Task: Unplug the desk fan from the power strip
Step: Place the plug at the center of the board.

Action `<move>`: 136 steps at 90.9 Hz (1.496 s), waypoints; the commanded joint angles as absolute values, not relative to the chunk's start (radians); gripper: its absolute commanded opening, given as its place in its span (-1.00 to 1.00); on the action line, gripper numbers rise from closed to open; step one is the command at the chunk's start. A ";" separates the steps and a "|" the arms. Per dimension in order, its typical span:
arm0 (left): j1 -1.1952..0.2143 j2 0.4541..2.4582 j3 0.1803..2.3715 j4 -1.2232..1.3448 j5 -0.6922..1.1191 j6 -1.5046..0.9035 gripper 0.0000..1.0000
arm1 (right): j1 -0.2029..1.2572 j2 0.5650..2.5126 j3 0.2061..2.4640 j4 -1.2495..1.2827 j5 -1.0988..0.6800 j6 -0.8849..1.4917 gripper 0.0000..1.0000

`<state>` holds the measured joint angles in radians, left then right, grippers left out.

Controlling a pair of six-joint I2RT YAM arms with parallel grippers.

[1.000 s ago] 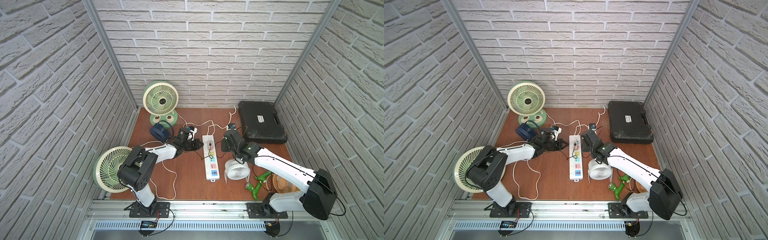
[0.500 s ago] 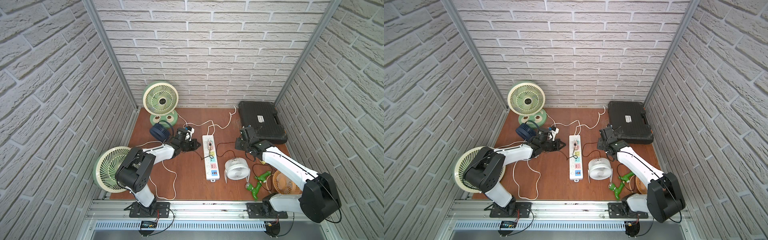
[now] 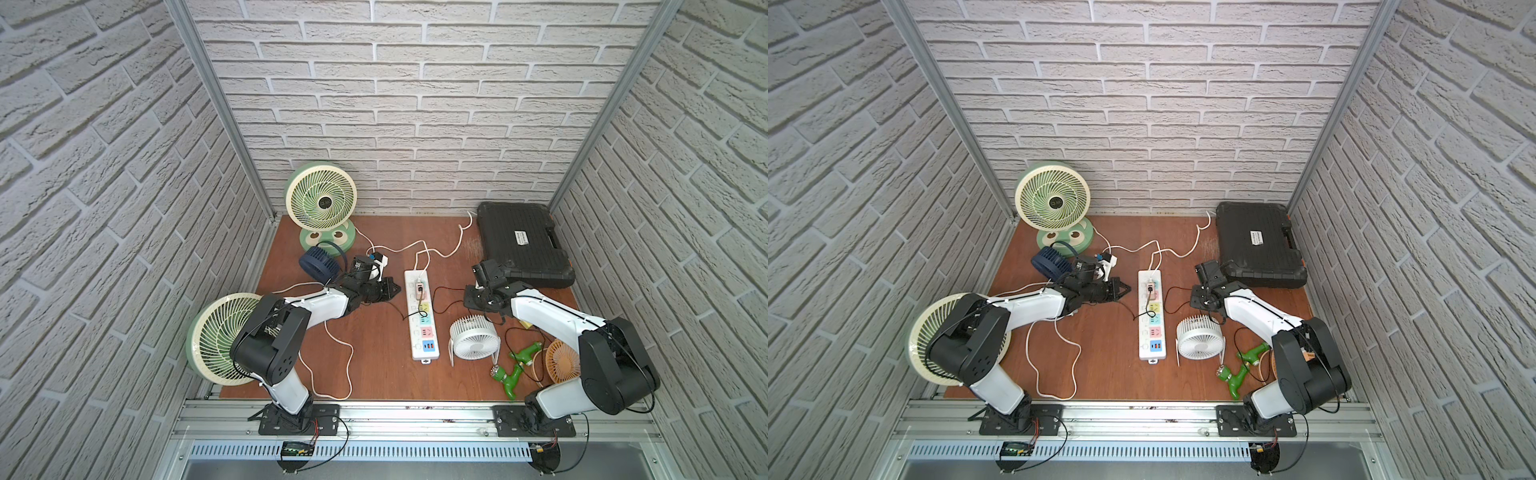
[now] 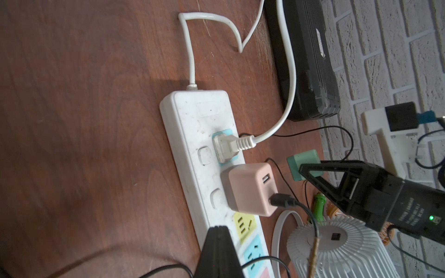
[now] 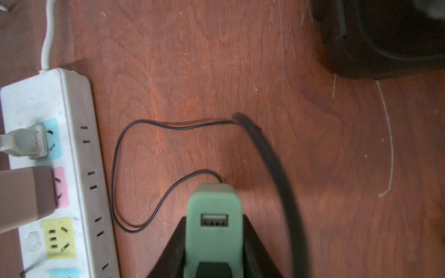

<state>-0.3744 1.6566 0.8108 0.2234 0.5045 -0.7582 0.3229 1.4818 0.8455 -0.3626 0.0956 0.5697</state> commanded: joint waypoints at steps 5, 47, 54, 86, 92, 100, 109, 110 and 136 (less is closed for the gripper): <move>-0.363 1.658 0.802 0.244 0.510 -0.736 -1.00 | 0.323 1.462 0.845 -0.341 0.113 0.574 -0.39; -0.363 1.690 0.814 0.265 0.533 -0.741 -1.00 | 0.414 1.381 0.941 -0.452 0.214 0.530 0.00; -0.363 1.704 0.819 0.277 0.551 -0.744 -1.00 | 0.447 1.373 0.968 -0.463 0.237 0.519 0.01; -0.363 1.756 0.836 0.336 0.598 -0.776 -1.00 | 0.593 1.426 1.011 -0.366 0.195 0.457 0.00; -0.363 1.763 0.839 0.349 0.602 -0.783 -1.00 | 0.615 1.453 1.020 -0.354 0.186 0.454 0.00; -0.363 1.773 0.841 0.367 0.608 -0.797 -1.00 | 0.638 1.491 1.027 -0.327 0.166 0.447 0.00; -0.363 1.785 0.845 0.385 0.617 -0.808 -1.00 | 0.658 1.538 1.035 -0.292 0.137 0.443 0.00; -0.363 1.786 0.845 0.387 0.618 -0.810 -1.00 | 0.661 1.543 1.036 -0.288 0.136 0.443 -0.01; -0.364 1.802 0.848 0.411 0.621 -0.827 -1.00 | 0.700 1.634 1.030 -0.193 0.132 0.458 -0.01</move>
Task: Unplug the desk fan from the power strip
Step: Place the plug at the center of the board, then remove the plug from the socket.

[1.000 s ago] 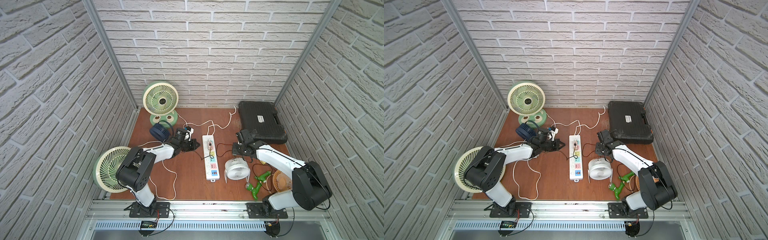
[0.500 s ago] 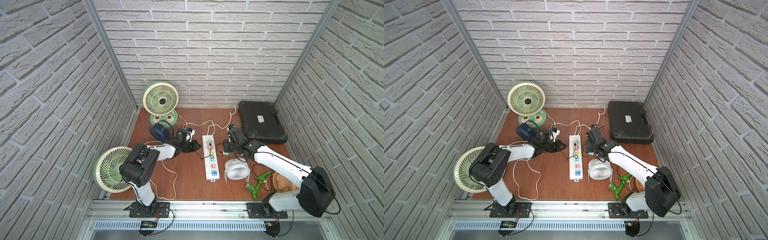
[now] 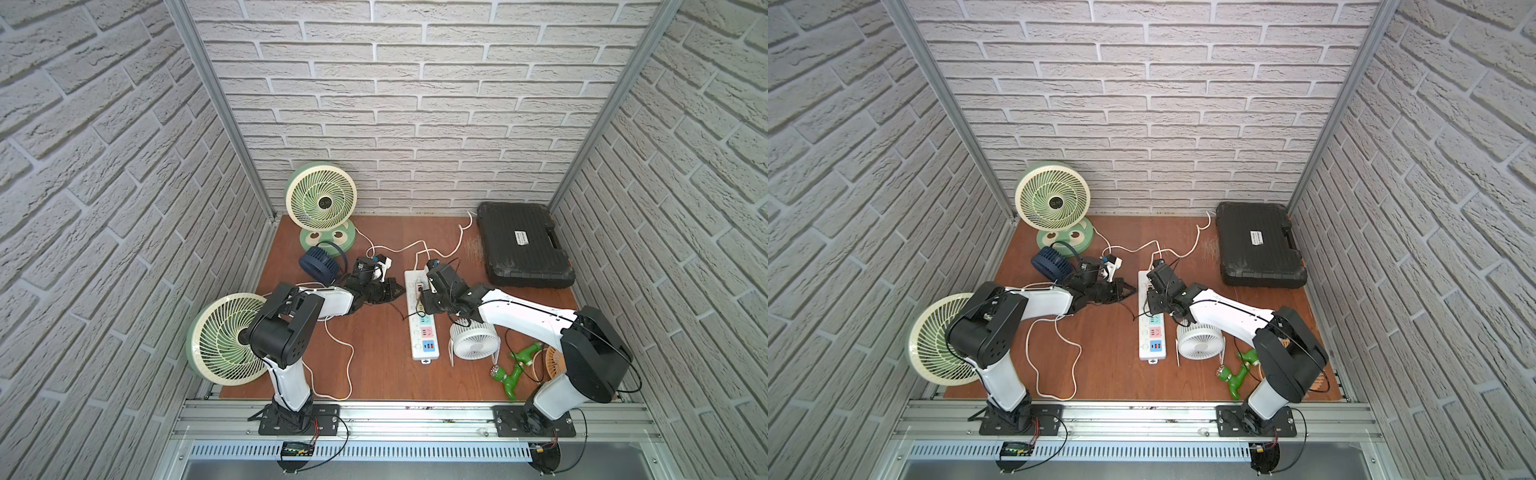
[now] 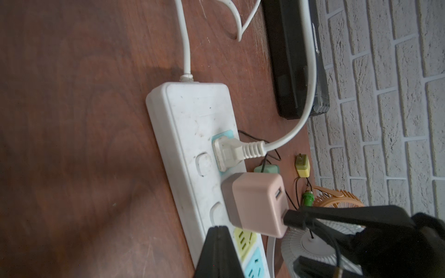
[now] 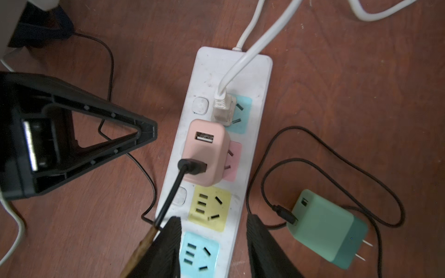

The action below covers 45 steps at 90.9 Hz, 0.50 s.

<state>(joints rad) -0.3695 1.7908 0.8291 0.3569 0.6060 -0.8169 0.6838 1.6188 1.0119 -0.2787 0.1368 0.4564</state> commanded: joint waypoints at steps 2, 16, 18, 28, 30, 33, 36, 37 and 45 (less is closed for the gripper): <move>-0.363 1.802 0.848 0.411 0.621 -0.827 -1.00 | 0.704 1.638 1.028 -0.186 0.135 0.459 -0.01; -0.364 1.811 0.853 0.412 0.623 -0.827 -1.00 | 0.719 1.658 1.013 -0.124 0.180 0.488 -0.01; -0.365 1.813 0.854 0.413 0.625 -0.827 -1.00 | 0.724 1.662 1.010 -0.114 0.188 0.493 -0.01; -0.366 1.821 0.858 0.416 0.625 -0.829 -1.00 | 0.744 1.682 1.004 -0.077 0.247 0.506 -0.01; -0.367 1.821 0.859 0.416 0.625 -0.830 -1.00 | 0.749 1.686 1.003 -0.069 0.264 0.507 -0.01; -0.367 1.822 0.859 0.417 0.625 -0.829 -1.00 | 0.756 1.690 1.000 -0.062 0.291 0.514 -0.01; -0.367 1.823 0.860 0.418 0.624 -0.830 -1.00 | 0.762 1.694 0.998 -0.056 0.319 0.522 -0.01; -0.367 1.824 0.860 0.418 0.625 -0.830 -1.00 | 0.764 1.694 0.997 -0.053 0.327 0.524 -0.01; -0.367 1.827 0.860 0.418 0.625 -0.830 -1.00 | 0.770 1.702 0.988 -0.027 0.377 0.549 -0.01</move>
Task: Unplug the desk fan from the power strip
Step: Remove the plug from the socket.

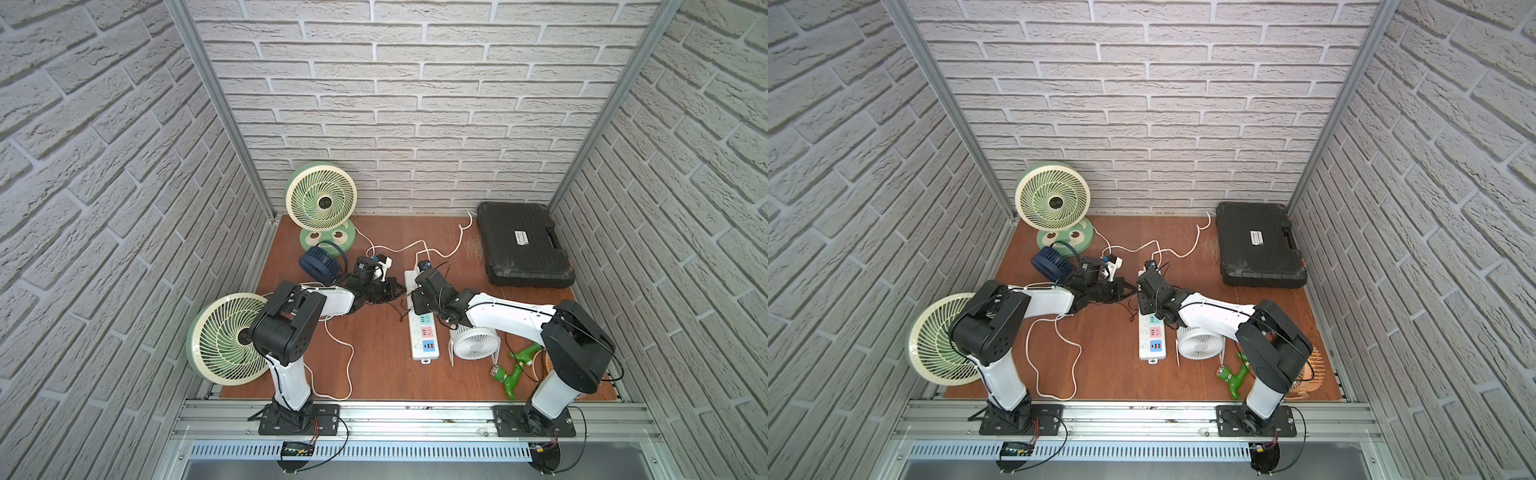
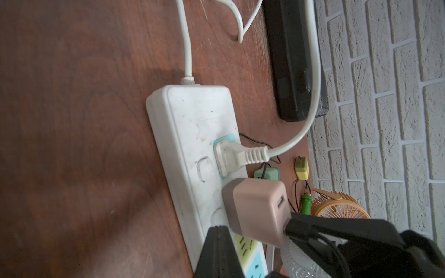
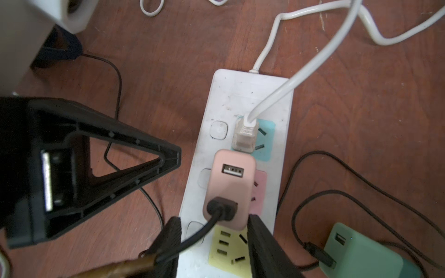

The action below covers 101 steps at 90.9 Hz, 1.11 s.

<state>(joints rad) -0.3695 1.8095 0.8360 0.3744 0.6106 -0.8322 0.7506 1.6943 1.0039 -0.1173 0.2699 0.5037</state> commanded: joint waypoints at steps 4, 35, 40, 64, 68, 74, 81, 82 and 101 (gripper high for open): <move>-0.368 1.827 0.862 0.418 0.626 -0.830 -1.00 | 0.771 1.705 0.985 -0.016 0.399 0.562 -0.01; -0.373 1.839 0.865 0.423 0.627 -0.833 -1.00 | 0.776 1.769 1.019 0.000 0.434 0.587 -0.11; -0.374 1.841 0.865 0.426 0.625 -0.832 -1.00 | 0.776 1.777 1.025 -0.002 0.434 0.590 -0.15; -0.384 1.864 0.883 0.431 0.632 -0.836 -1.00 | 0.789 1.794 1.029 -0.007 0.455 0.597 -0.47; -0.387 1.870 0.888 0.433 0.633 -0.837 -1.00 | 0.793 1.796 1.031 -0.010 0.460 0.598 -0.52; -0.391 1.878 0.896 0.437 0.636 -0.844 -1.00 | 0.798 1.798 1.032 -0.012 0.465 0.599 -0.57; -0.396 1.887 0.903 0.445 0.641 -0.852 -1.00 | 0.803 1.801 1.036 -0.018 0.473 0.600 -0.60; -0.397 1.888 0.905 0.445 0.642 -0.851 -1.00 | 0.804 1.802 1.037 -0.019 0.474 0.601 -0.61; -0.403 1.923 0.928 0.438 0.639 -0.855 -1.00 | 0.812 1.810 1.040 -0.022 0.479 0.608 -0.63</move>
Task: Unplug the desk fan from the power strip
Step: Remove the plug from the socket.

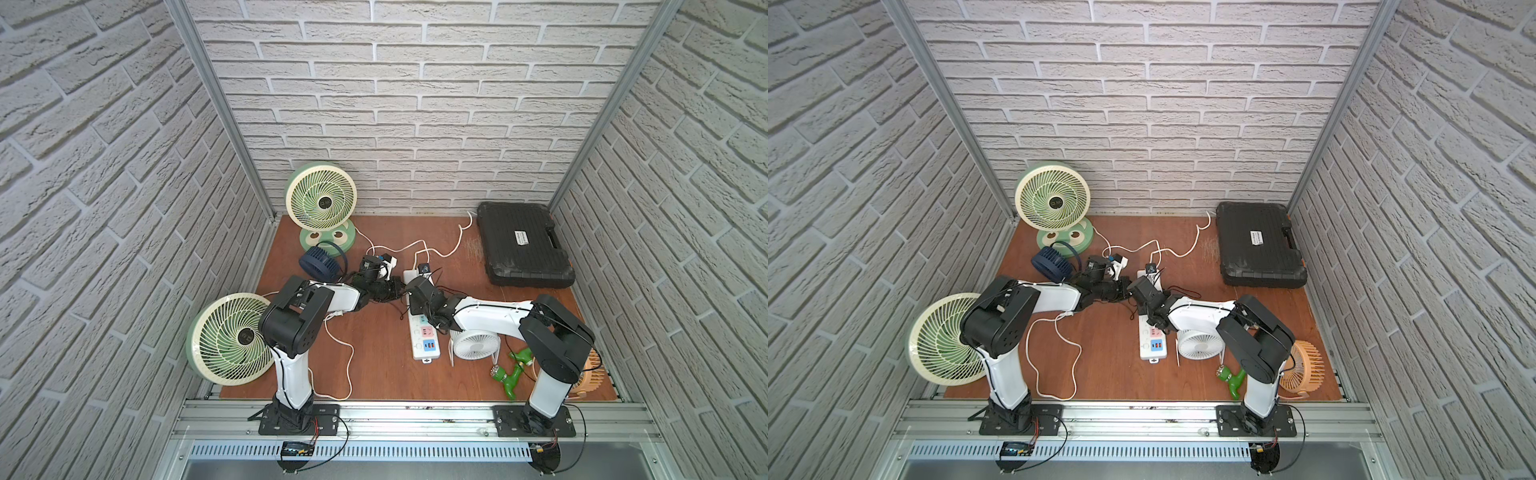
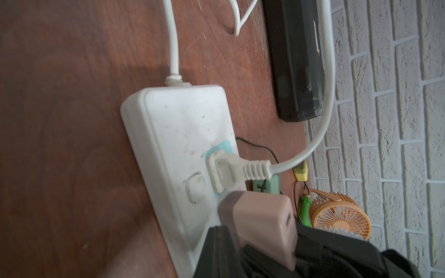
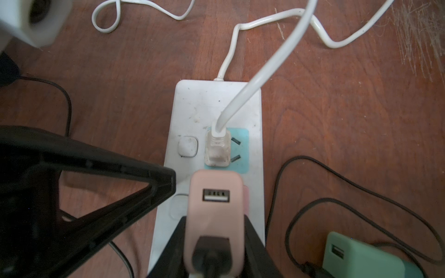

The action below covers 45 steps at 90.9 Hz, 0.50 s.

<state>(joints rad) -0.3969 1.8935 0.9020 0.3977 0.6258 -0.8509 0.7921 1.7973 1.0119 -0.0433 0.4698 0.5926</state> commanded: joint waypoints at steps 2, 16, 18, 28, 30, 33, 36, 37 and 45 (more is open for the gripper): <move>-0.403 1.927 0.930 0.437 0.637 -0.855 -1.00 | 0.813 1.811 1.041 -0.024 0.479 0.609 -0.63; -0.405 1.951 0.936 0.428 0.634 -0.858 -1.00 | 0.835 1.817 1.062 -0.046 0.516 0.591 -0.65; -0.405 1.955 0.936 0.428 0.632 -0.860 -1.00 | 0.840 1.820 1.070 -0.055 0.529 0.587 -0.65; -0.407 1.966 0.938 0.424 0.630 -0.862 -1.00 | 0.850 1.821 1.088 -0.072 0.544 0.586 -0.66; -0.408 1.967 0.938 0.423 0.630 -0.862 -1.00 | 0.848 1.818 1.086 -0.071 0.543 0.591 -0.66; -0.407 1.970 0.939 0.420 0.630 -0.862 -1.00 | 0.843 1.813 1.081 -0.064 0.532 0.600 -0.66; -0.408 1.971 0.938 0.419 0.629 -0.861 -1.00 | 0.831 1.806 1.071 -0.053 0.507 0.611 -0.66; -0.407 1.972 0.938 0.420 0.629 -0.862 -1.00 | 0.828 1.803 1.067 -0.047 0.498 0.614 -0.66; -0.408 1.976 0.931 0.417 0.625 -0.866 -1.00 | 0.807 1.779 1.034 -0.017 0.459 0.637 -0.66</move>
